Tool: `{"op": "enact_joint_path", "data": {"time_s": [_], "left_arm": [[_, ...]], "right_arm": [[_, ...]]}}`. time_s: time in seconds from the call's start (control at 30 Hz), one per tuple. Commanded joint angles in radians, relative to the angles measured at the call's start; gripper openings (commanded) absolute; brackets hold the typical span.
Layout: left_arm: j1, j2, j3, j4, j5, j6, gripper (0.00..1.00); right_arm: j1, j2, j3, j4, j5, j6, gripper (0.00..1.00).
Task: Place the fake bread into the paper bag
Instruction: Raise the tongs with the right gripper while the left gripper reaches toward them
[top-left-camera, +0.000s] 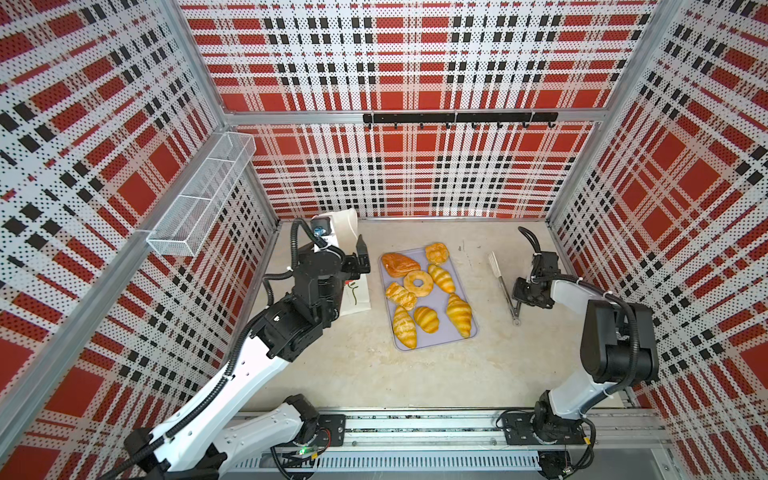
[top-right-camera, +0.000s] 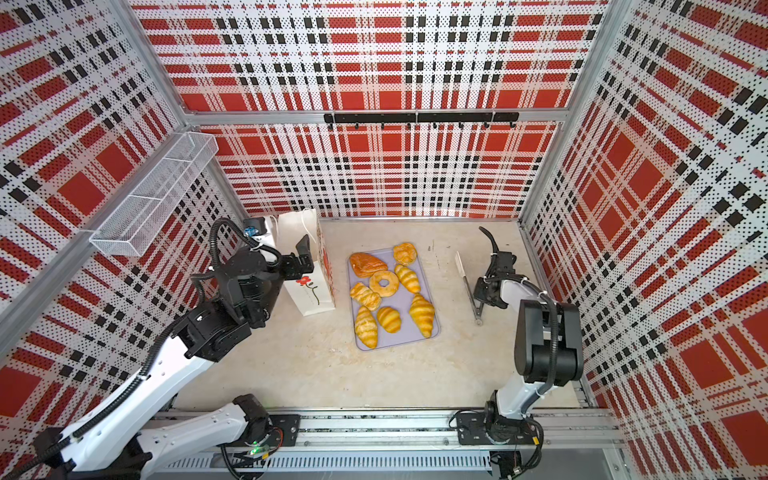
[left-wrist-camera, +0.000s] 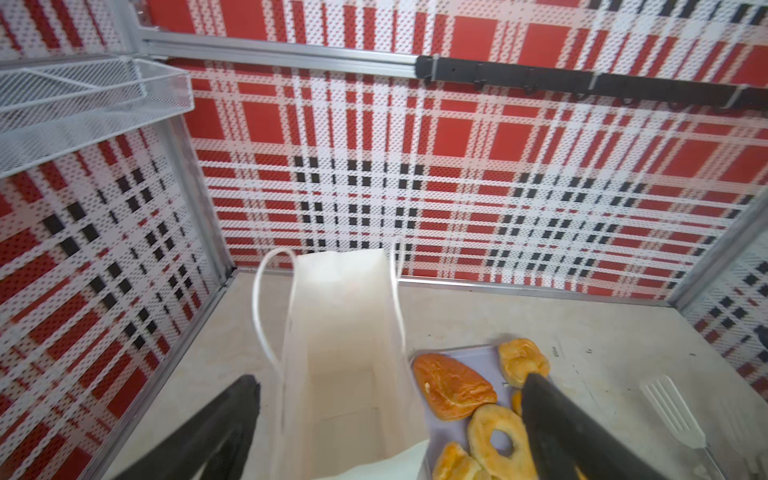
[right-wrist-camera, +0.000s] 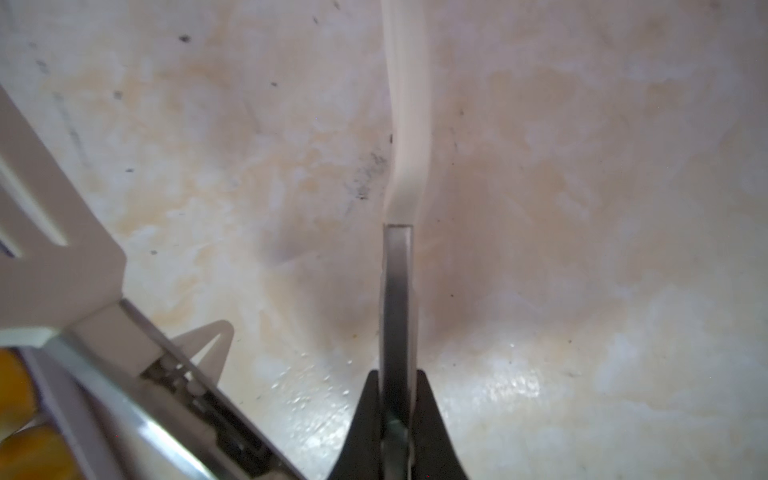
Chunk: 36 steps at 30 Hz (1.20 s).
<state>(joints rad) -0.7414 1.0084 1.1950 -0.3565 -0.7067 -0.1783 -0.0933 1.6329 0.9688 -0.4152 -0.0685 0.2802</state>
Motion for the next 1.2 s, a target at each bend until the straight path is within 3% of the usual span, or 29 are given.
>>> {"op": "enact_joint_path", "data": {"time_s": [0.0,0.13,0.27,0.47,0.8,0.93,1.17], "left_arm": [[-0.060,0.051,0.065,0.060,0.015,0.073,0.99],[-0.109,0.153,0.143,0.057,0.133,0.115,1.00],[-0.110,0.259,0.224,0.052,0.325,0.120,0.99],[-0.041,0.430,0.352,0.023,0.627,0.063,1.00],[0.081,0.619,0.456,0.134,1.039,-0.059,0.97],[0.081,0.677,0.508,0.127,1.109,-0.059,0.96],[0.090,0.712,0.517,0.177,1.188,-0.075,0.92]], "right_arm": [[-0.003,-0.109,0.024,0.051,-0.141,-0.024,0.04],[-0.003,-0.168,0.045,0.100,-0.354,-0.016,0.04],[-0.003,-0.186,0.071,0.171,-0.590,0.035,0.05],[0.001,-0.190,0.067,0.363,-0.836,0.188,0.04],[0.094,-0.180,0.116,0.420,-1.018,0.217,0.06],[0.126,-0.161,0.133,0.478,-1.054,0.270,0.07],[0.145,-0.115,0.107,0.787,-1.131,0.518,0.06]]}}
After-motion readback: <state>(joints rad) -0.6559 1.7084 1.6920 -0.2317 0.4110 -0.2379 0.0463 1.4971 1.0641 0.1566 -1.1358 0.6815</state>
